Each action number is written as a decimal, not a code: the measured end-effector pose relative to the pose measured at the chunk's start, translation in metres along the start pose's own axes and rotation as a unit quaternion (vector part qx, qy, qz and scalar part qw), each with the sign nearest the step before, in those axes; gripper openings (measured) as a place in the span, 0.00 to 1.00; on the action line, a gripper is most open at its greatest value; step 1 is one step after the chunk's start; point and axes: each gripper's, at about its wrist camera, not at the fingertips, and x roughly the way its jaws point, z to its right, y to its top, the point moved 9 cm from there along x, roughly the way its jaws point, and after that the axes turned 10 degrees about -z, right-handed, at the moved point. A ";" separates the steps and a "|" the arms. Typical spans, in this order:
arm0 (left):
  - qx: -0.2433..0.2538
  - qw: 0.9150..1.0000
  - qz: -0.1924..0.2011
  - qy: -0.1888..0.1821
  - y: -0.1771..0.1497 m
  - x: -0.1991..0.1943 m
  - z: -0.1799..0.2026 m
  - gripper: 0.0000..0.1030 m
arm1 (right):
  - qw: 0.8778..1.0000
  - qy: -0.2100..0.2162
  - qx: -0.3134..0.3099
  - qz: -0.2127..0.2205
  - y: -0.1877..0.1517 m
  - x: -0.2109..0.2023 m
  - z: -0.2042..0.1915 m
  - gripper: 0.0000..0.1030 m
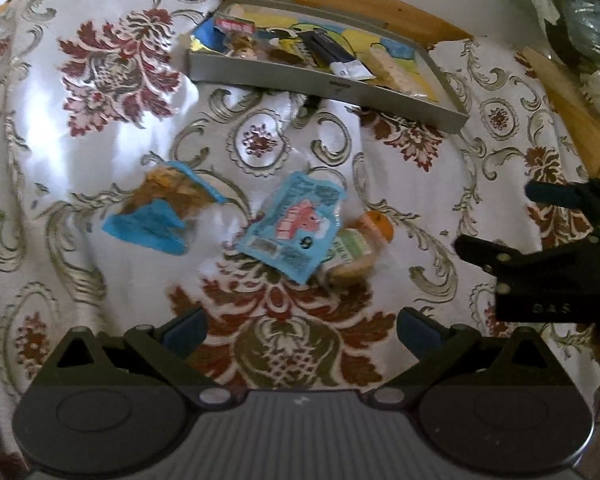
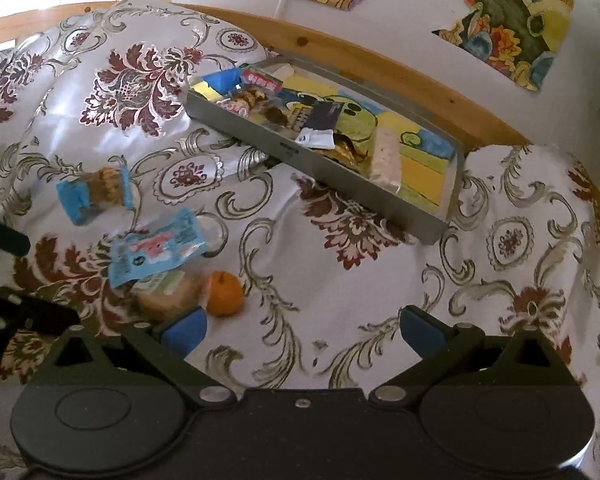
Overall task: Organize snacks
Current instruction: 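Close the right tool on the orange while the left tool approaches the green-labelled bun pack, then close the left tool on the green-labelled bun pack while the right tool holds the orange, then carry the bun pack with the left tool while the right tool carries the orange to the tray, then open both tools over the tray to drop the bun pack and orange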
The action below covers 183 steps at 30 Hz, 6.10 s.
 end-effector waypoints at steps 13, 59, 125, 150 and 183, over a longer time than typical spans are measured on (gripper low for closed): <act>-0.021 0.999 -0.006 -0.036 0.002 0.022 0.008 0.95 | 0.991 0.018 -0.132 0.005 0.005 0.043 -0.011 0.89; -0.093 0.992 0.004 -0.083 0.030 0.062 0.001 0.66 | 0.983 0.141 -0.120 -0.008 0.012 0.085 -0.036 0.38; -0.056 0.986 0.136 -0.077 0.151 0.000 0.043 0.50 | 0.976 0.042 0.138 0.161 0.062 -0.004 0.081 0.38; 0.017 0.993 0.113 0.036 0.261 0.089 0.085 0.50 | 0.973 -0.001 0.201 0.113 0.081 0.087 0.138 0.38; -0.055 0.967 0.247 0.024 0.240 -0.017 0.051 1.00 | 0.939 -0.018 0.286 0.192 0.081 0.003 0.162 0.96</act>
